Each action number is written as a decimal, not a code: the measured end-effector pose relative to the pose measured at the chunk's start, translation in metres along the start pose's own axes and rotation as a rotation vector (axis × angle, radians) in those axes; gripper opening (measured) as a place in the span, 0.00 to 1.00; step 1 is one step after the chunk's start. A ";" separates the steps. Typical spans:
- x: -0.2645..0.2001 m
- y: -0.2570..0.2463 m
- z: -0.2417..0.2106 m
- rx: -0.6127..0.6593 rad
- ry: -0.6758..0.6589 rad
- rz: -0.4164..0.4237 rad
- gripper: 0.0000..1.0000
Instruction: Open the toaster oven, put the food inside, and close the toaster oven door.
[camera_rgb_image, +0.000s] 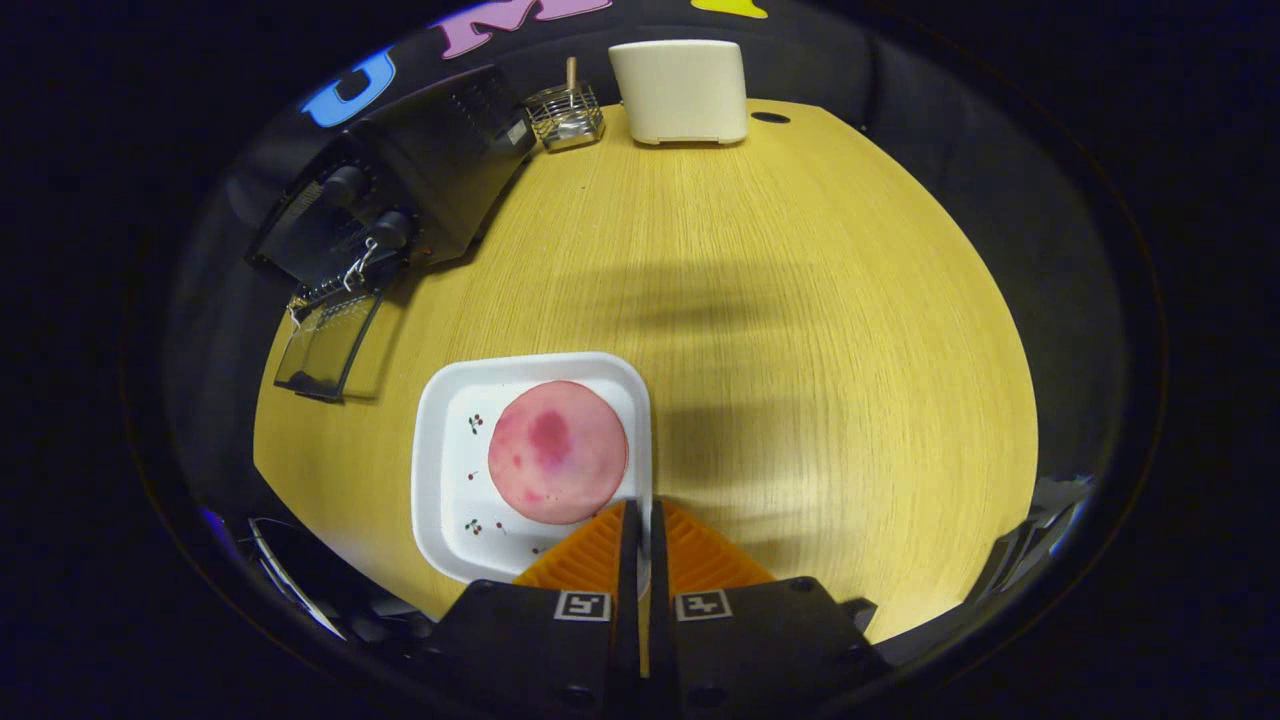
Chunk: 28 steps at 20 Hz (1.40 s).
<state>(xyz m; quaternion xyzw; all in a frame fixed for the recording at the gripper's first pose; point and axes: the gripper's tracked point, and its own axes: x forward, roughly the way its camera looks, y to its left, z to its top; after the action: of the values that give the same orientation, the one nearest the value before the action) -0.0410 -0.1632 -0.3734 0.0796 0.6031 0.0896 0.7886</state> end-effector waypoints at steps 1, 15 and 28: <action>0.001 0.000 -0.004 0.026 0.005 0.015 0.07; -0.019 0.025 -0.010 0.275 -0.027 0.107 0.05; -0.065 0.091 -0.022 0.460 -0.130 0.254 0.05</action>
<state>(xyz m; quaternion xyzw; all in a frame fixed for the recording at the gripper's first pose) -0.0828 -0.0904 -0.2967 0.3374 0.5407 0.0433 0.7694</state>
